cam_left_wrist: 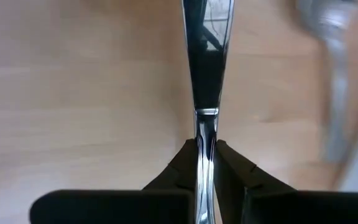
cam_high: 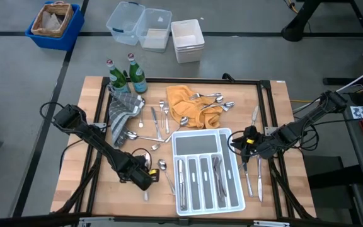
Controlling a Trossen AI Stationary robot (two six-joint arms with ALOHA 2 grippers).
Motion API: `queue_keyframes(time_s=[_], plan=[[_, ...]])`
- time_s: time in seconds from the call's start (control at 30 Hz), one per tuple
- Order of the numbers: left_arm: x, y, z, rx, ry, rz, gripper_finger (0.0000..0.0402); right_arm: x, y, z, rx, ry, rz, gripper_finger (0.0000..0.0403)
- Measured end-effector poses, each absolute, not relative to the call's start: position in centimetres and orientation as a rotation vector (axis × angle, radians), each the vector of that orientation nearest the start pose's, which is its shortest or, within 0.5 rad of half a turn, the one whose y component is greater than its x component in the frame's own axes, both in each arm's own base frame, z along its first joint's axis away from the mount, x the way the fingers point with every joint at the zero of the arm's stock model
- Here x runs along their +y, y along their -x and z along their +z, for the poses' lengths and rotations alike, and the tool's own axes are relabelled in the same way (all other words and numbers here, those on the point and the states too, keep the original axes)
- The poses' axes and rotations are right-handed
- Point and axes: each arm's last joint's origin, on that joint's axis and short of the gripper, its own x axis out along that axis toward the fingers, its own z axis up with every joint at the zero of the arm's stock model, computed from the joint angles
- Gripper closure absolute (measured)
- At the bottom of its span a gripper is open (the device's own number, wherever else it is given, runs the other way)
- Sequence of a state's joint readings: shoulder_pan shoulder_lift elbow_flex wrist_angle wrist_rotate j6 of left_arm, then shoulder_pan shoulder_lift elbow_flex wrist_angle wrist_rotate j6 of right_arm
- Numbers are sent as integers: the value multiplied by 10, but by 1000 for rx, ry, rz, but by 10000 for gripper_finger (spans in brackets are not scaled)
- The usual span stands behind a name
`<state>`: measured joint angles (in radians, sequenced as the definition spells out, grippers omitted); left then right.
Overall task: Sort silverware
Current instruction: Put the table knife into the silverware tray
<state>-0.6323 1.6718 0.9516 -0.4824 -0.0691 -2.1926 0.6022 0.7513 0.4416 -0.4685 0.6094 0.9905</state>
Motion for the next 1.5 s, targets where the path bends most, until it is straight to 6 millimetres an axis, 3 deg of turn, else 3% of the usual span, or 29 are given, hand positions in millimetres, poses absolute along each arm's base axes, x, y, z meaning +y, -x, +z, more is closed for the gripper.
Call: queue_keyframes(time_s=[0.33, 0.7, 1.07, 1.5], plan=[[-191, -276, 182, 691, 1619, 544, 381, 68, -128, 202, 561, -514, -311, 297], [-181, -298, 198, 411, 1608, 406, 380, 68, -128, 202, 568, -488, -306, 297], [-189, -329, 181, 395, 1556, 356, 372, 67, -128, 202, 535, -687, -372, 297], [-197, -332, 159, 491, 1552, 369, 371, 62, -121, 211, 437, -953, -413, 297]])
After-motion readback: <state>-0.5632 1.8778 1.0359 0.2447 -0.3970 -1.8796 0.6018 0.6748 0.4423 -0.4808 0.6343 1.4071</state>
